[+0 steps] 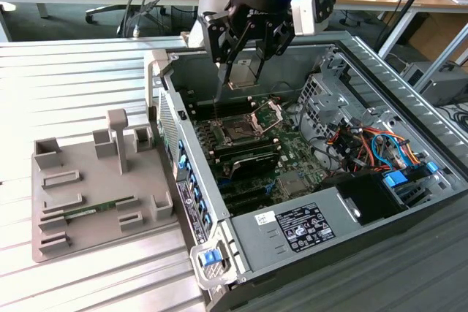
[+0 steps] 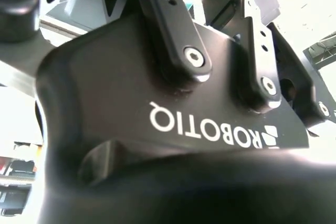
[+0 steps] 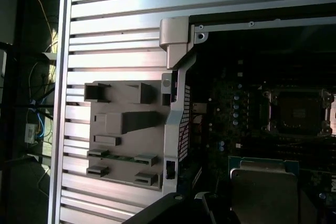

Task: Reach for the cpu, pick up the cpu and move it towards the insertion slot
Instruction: 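Pick up the cpu and move it towards the insertion slot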

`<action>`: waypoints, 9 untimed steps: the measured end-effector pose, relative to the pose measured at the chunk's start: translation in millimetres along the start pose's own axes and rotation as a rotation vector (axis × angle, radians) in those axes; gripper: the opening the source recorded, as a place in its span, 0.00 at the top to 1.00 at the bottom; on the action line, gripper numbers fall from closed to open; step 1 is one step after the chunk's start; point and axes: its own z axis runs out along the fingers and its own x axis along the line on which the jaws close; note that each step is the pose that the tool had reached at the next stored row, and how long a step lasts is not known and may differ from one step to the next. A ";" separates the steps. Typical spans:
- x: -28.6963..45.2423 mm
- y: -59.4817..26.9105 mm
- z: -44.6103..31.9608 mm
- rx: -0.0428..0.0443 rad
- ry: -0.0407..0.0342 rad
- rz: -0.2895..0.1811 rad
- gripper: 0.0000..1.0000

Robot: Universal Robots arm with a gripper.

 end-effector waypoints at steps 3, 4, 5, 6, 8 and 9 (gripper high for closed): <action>0.1 0.1 0.0 -0.0314 -0.0021 0.000 0.45; 0.1 0.1 0.0 -0.0316 -0.0021 0.000 0.45; 0.1 0.1 0.0 -0.0319 -0.0021 0.000 0.45; 0.1 0.0 0.0 -0.0323 -0.0021 0.000 0.45; 0.1 0.0 0.0 -0.0328 -0.0022 0.000 0.45; 0.0 0.0 0.0 -0.0330 -0.0022 0.000 0.45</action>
